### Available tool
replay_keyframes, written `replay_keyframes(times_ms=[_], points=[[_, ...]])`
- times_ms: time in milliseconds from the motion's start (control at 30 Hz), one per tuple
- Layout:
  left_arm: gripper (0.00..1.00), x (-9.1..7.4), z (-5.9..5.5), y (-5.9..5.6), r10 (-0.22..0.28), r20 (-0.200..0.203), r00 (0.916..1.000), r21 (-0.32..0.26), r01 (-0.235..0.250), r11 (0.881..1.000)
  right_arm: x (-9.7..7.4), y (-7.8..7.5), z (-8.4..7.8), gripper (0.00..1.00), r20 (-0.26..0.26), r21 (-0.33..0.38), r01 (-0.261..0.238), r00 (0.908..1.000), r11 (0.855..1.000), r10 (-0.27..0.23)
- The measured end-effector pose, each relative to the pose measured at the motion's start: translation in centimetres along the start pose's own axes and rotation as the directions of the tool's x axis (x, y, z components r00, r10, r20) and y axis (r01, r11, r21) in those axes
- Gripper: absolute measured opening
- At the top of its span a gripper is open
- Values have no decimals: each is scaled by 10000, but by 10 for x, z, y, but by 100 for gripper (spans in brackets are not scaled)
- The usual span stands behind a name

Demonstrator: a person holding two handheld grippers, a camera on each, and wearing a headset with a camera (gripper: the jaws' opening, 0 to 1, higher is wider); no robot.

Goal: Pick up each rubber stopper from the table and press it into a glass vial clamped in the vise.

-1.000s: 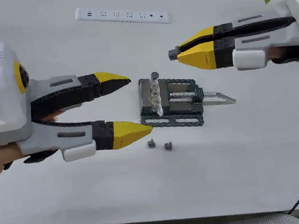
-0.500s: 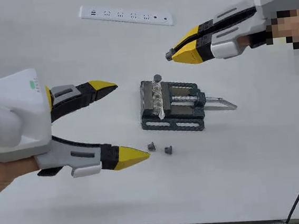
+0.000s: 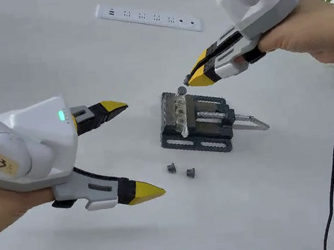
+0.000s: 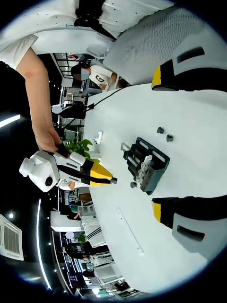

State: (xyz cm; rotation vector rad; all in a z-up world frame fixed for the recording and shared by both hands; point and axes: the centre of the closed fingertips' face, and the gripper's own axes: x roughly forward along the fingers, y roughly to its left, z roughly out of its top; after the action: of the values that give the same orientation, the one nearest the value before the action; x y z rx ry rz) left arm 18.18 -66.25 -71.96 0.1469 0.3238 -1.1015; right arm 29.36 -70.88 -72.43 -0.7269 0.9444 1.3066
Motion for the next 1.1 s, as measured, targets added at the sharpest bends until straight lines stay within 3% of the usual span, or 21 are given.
replay_keyframes(times_ms=[200,467,733,1100], points=[[94,2,-6,2,17,-54,10000,88,-16,10000,17,-1,-10,6,-754,-301,12,9971,9995,-35],[96,4,-13,2,30,-101,9999,75,-29,10000,31,-9,-19,6,-1230,-530,-62,9924,9986,-3],[96,3,-14,0,17,24,10000,5,-17,10000,43,-13,-32,6,-1671,-726,-97,9859,9973,-25],[95,2,-17,-1,-5,31,10000,-51,5,10000,49,-20,-35,6,-1885,-741,-30,9820,9972,-111]])
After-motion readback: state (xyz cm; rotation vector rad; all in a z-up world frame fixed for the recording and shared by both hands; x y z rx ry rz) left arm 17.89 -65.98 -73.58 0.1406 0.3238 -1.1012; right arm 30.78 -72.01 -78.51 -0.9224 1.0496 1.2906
